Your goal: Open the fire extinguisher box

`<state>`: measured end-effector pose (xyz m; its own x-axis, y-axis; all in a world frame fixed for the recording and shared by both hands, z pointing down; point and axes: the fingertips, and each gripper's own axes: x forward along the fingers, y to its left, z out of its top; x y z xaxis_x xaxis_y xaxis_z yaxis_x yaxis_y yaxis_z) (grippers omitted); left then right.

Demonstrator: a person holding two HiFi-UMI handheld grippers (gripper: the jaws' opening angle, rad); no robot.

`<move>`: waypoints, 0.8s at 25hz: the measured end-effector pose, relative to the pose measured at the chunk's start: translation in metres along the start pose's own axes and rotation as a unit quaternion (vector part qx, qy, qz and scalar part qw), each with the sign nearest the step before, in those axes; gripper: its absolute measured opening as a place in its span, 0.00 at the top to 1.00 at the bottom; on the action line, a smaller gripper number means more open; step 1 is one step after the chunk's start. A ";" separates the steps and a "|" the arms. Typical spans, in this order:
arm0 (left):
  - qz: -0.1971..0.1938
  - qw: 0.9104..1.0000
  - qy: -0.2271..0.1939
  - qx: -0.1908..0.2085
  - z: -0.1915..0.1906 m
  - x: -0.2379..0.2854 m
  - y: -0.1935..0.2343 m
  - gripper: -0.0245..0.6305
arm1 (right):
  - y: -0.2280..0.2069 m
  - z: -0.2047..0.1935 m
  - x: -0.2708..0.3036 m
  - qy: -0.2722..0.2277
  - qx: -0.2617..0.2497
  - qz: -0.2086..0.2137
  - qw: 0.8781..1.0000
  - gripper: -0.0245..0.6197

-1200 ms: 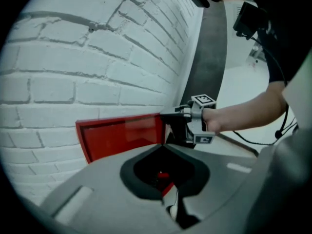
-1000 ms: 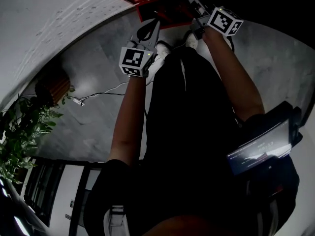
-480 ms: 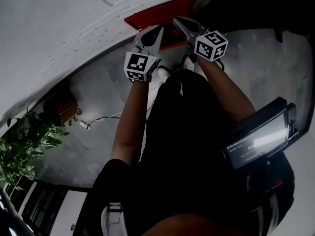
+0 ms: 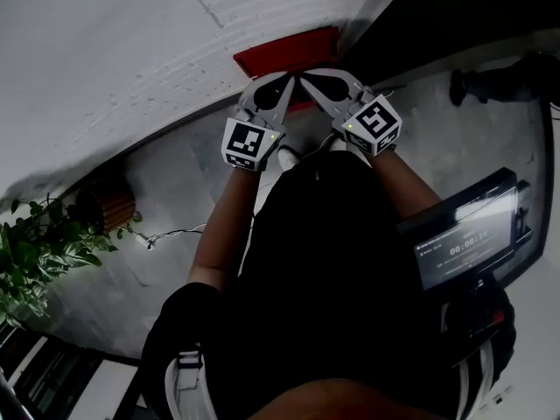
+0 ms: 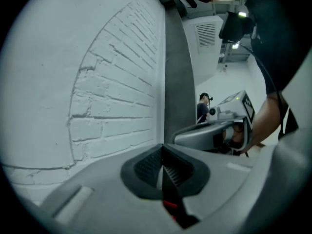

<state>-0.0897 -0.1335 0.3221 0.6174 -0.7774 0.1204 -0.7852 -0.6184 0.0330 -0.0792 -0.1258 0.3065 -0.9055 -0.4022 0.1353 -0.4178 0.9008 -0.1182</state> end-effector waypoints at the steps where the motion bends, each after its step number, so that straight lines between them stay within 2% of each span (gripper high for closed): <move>1: 0.001 1.000 -0.002 0.002 0.005 -0.005 -0.003 0.96 | 0.007 0.007 -0.002 -0.002 -0.008 0.011 1.000 0.95; 6: -0.007 1.000 -0.015 -0.004 0.031 -0.034 -0.030 0.96 | 0.035 0.035 -0.026 -0.007 -0.067 0.059 0.996 0.95; 11: -0.004 0.999 -0.028 -0.025 0.052 -0.052 -0.068 0.96 | 0.050 0.044 -0.057 0.005 -0.067 0.096 0.993 0.95; 14: -0.009 0.999 -0.039 -0.028 0.064 -0.059 -0.085 0.96 | 0.059 0.042 -0.066 0.005 -0.078 0.096 0.992 0.95; 17: 0.008 0.998 -0.053 -0.030 0.076 -0.051 -0.096 0.96 | 0.062 0.055 -0.084 -0.014 -0.090 0.094 0.991 0.95; 20: 0.023 0.998 -0.057 -0.031 0.085 -0.044 -0.104 0.96 | 0.059 0.066 -0.099 -0.028 -0.075 0.093 0.992 0.95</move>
<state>-0.0312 -0.0447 0.2288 0.5798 -0.8147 0.0105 -0.8119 -0.5766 0.0917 -0.0190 -0.0433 0.2206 -0.9703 -0.2318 0.0689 -0.2315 0.9728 0.0127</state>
